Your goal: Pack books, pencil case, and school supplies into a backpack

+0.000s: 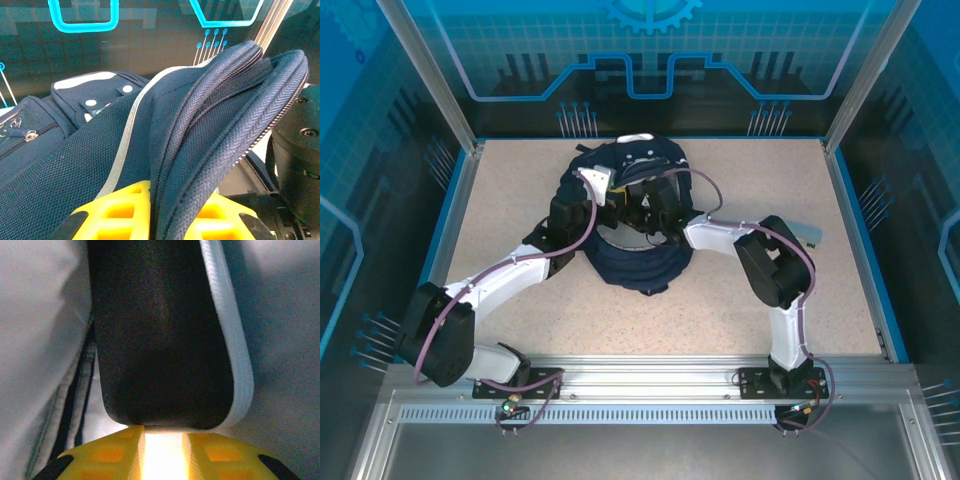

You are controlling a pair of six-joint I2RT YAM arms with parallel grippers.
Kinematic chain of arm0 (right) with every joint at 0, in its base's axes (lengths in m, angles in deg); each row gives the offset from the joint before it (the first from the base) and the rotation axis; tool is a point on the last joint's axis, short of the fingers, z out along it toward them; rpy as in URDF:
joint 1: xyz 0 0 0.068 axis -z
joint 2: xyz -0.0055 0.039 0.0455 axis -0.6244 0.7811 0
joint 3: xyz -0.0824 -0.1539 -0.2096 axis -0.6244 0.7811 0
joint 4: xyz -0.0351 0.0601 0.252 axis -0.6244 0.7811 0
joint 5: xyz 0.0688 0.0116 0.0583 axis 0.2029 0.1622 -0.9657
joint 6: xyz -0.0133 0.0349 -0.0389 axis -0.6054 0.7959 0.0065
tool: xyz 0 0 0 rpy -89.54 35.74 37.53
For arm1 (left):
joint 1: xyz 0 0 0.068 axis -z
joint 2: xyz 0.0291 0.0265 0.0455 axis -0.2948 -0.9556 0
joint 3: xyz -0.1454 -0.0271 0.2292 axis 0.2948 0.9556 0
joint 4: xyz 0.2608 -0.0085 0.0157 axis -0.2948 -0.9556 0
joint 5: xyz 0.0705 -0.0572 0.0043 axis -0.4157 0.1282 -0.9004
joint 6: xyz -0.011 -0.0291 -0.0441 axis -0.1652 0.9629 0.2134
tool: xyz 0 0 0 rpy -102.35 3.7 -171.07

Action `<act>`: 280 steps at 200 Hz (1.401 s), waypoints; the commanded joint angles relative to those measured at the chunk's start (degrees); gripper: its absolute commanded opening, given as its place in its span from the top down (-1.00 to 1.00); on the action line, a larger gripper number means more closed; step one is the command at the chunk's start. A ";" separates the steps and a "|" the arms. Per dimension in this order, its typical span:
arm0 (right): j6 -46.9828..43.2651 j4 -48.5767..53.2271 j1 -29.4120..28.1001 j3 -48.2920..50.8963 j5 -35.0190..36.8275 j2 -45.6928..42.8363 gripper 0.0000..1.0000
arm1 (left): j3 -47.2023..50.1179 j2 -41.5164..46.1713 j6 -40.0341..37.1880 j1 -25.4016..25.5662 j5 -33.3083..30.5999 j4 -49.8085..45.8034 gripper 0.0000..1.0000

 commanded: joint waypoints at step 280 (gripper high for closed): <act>-5.55 33.34 -0.36 26.42 17.29 -42.91 -0.87 | 2.21 -4.44 36.99 -18.63 22.09 -15.89 -0.68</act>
